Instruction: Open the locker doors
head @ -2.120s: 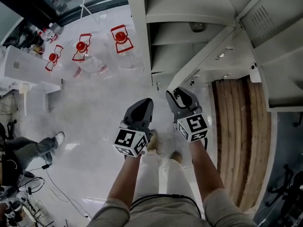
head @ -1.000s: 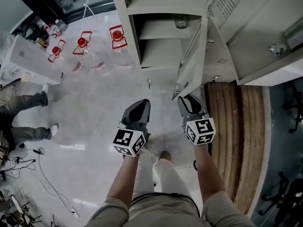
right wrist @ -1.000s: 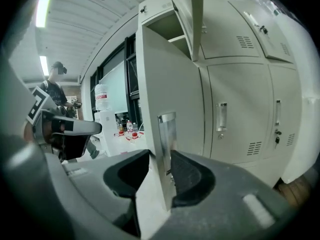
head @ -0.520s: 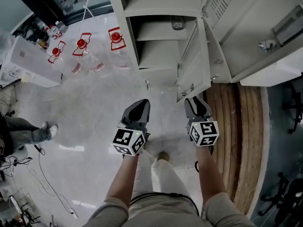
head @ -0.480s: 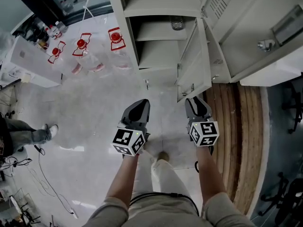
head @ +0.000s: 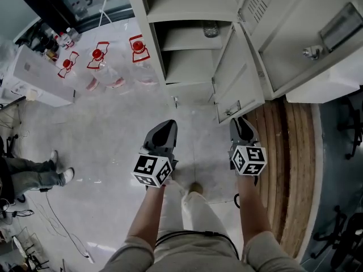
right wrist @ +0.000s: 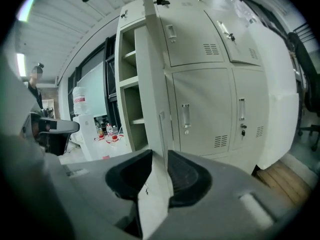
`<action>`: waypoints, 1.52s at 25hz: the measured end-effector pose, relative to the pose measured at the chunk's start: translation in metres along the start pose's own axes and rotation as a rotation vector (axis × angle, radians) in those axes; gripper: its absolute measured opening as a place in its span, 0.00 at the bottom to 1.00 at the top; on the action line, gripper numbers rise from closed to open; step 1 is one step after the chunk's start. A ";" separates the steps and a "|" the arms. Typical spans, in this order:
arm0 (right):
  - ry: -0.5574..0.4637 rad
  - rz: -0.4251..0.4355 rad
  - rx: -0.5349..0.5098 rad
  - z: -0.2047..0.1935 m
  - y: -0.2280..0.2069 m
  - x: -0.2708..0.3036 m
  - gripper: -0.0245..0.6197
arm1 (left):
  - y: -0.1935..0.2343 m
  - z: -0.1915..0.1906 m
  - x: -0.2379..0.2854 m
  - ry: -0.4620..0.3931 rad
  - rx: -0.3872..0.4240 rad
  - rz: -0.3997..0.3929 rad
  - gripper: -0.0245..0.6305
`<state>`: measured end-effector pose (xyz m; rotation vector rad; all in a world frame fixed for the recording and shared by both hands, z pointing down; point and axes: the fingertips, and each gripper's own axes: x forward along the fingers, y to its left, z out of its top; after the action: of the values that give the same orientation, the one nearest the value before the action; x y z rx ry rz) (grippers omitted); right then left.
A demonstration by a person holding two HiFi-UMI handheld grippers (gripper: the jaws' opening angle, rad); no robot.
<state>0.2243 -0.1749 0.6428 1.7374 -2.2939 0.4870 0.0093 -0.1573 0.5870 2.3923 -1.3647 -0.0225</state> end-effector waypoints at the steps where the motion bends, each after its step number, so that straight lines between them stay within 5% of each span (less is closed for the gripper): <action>1: -0.003 -0.007 0.012 0.000 -0.002 -0.001 0.19 | 0.001 -0.001 -0.001 0.001 -0.001 0.001 0.04; 20: -0.019 -0.109 0.118 0.001 -0.014 -0.020 0.04 | 0.008 0.007 -0.019 -0.013 -0.003 0.005 0.04; 38: -0.148 0.151 -0.005 0.103 0.076 -0.070 0.04 | 0.003 0.081 -0.069 -0.079 0.074 0.028 0.04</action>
<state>0.1733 -0.1344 0.5123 1.6566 -2.5405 0.3912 -0.0461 -0.1276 0.5014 2.4565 -1.4580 -0.0606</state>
